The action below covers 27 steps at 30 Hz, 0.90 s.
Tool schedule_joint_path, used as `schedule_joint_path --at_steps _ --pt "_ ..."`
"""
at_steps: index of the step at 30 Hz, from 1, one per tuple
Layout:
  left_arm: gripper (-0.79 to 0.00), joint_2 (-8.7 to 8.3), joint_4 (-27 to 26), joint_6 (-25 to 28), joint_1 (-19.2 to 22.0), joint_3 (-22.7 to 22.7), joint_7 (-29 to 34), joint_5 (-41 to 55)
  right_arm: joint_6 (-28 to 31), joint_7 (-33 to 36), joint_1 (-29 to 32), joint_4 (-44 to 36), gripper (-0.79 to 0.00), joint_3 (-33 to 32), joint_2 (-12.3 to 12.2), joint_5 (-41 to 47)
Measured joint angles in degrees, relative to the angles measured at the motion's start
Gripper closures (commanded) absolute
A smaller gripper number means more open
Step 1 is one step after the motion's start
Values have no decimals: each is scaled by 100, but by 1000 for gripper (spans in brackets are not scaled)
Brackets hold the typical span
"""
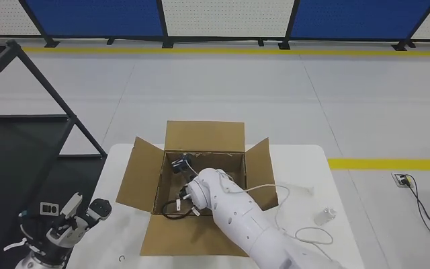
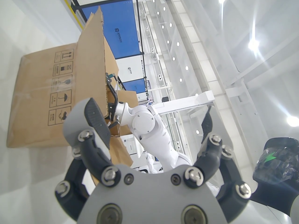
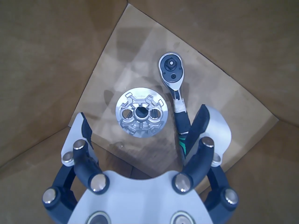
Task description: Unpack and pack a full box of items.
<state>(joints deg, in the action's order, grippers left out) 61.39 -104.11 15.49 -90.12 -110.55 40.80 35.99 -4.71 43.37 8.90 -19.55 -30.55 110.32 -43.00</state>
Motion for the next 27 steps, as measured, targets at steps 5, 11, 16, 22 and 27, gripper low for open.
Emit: schedule_joint_path --at_steps 5,11,16,22,27 --pt "-785 5 28 21 -4 -7 3 12 69 -61 -32 222 -256 -16 107 11" --pt "-785 10 52 45 -23 -33 4 27 133 -118 -65 459 -6 -52 197 10" --pt "-785 15 54 56 -44 -53 20 42 161 -182 -100 585 0 -100 245 16" --pt "-785 18 45 55 -57 -69 44 42 210 -382 -203 576 0 -176 260 3" --pt "-785 19 34 17 -29 -23 83 9 297 -507 -311 457 0 -240 209 -87"
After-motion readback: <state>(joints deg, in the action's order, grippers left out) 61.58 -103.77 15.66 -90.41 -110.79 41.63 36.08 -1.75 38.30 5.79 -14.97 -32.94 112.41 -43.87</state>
